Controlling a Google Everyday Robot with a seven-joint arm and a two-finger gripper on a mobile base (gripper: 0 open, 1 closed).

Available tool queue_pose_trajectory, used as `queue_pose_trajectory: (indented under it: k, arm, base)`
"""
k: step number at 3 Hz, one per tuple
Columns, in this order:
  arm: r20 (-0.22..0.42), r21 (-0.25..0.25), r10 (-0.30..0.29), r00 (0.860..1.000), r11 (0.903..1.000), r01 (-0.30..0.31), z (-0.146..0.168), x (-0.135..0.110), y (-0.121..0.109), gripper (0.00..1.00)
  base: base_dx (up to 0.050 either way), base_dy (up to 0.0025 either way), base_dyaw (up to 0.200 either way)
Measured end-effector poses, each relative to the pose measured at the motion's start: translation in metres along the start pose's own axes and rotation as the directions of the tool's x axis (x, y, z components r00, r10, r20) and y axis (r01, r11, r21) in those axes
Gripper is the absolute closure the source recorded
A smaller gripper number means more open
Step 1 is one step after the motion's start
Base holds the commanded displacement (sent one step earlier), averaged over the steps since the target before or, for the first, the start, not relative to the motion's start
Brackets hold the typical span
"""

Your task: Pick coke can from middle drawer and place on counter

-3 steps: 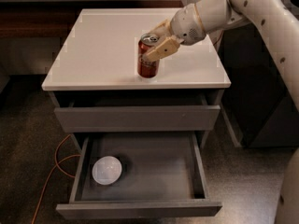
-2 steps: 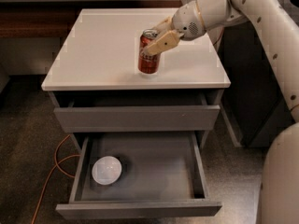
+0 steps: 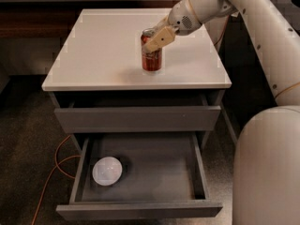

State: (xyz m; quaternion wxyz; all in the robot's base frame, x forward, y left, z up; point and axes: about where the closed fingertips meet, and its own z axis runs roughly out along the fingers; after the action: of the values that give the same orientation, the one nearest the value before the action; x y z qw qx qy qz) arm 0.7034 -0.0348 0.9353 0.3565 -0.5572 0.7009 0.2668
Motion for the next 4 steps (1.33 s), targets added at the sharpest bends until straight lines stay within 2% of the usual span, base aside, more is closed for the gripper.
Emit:
queue_pose_trajectory:
  k: [1, 2, 3, 4]
  arm:
    - [-0.046, 0.027, 0.007, 0.999, 0.9996, -0.006, 0.006, 0.006, -0.010, 1.00]
    - [0.002, 0.041, 0.009, 1.000, 0.9991, -0.009, 0.011, 0.013, -0.020, 0.83]
    - [0.046, 0.039, -0.003, 0.999, 0.9992, 0.001, 0.014, 0.016, -0.025, 0.59]
    - [0.047, 0.032, -0.003, 0.999, 0.9995, 0.002, 0.020, 0.017, -0.025, 0.28]
  base:
    - [0.000, 0.00000, 0.000]
    - [0.000, 0.00000, 0.000]
    - [0.000, 0.00000, 0.000]
    - [0.000, 0.00000, 0.000]
